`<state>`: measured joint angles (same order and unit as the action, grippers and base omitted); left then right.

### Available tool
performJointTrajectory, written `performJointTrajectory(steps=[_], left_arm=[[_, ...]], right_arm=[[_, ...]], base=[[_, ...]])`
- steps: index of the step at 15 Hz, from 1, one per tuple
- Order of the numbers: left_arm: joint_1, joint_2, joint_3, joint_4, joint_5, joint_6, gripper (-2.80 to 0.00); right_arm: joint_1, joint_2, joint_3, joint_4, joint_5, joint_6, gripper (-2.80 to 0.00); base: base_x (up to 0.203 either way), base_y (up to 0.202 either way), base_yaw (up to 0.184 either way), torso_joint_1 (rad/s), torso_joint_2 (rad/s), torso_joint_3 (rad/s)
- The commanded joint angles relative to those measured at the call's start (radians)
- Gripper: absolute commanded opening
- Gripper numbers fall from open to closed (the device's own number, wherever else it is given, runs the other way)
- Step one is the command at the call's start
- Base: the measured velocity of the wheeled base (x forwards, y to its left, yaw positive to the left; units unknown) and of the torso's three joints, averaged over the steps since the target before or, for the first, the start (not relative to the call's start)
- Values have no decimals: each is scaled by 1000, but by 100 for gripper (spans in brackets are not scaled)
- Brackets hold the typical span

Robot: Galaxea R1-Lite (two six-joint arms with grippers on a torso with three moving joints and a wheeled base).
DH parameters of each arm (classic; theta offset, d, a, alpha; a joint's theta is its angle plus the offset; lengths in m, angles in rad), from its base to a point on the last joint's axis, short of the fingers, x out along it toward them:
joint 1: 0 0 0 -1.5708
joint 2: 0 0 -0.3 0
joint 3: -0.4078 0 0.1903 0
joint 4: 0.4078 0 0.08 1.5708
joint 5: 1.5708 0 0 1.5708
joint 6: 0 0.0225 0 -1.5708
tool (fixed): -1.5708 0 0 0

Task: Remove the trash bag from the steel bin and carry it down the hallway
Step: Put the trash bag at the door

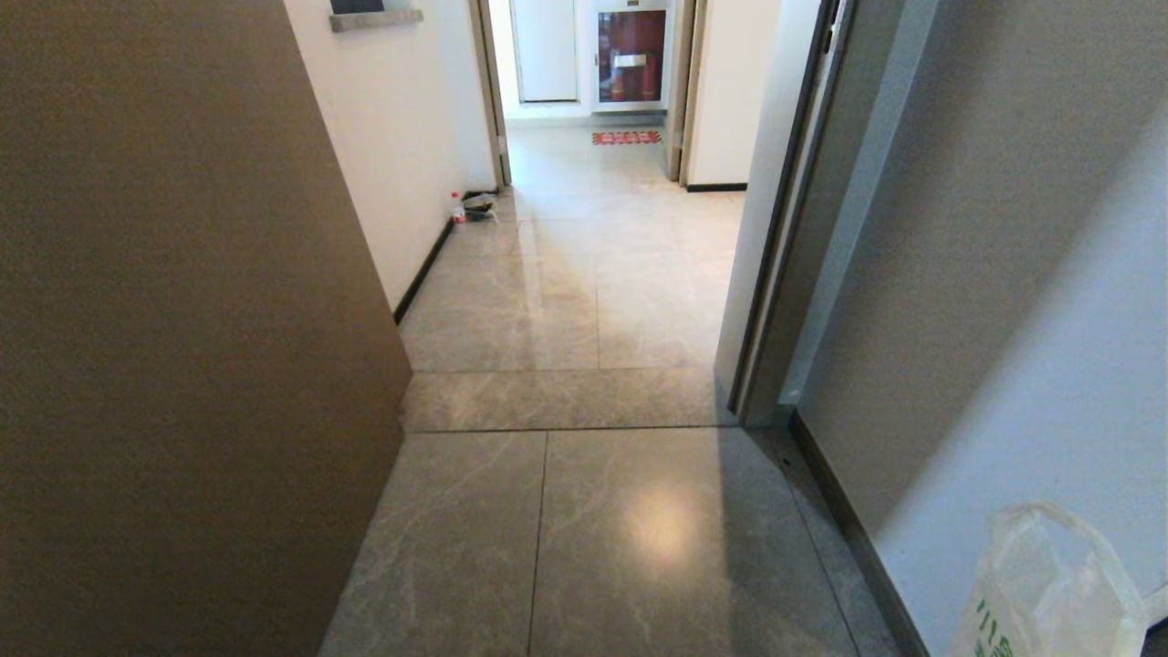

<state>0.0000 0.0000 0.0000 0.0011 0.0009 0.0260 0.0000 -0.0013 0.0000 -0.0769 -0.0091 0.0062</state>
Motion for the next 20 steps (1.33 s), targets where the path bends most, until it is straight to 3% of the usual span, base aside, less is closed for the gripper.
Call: performJointTrajectory(steps=[1,20], left_arm=[[0,0,0,0,1,-1,-280],[0,0,0,-1,1,-6,-280]], right_arm=[[0,0,31,-1,-2,0,-280],[0,0,31,-1,0,0,-280]], base=[[192,0,0,1,4,7],[193,0,1,2,2,3]])
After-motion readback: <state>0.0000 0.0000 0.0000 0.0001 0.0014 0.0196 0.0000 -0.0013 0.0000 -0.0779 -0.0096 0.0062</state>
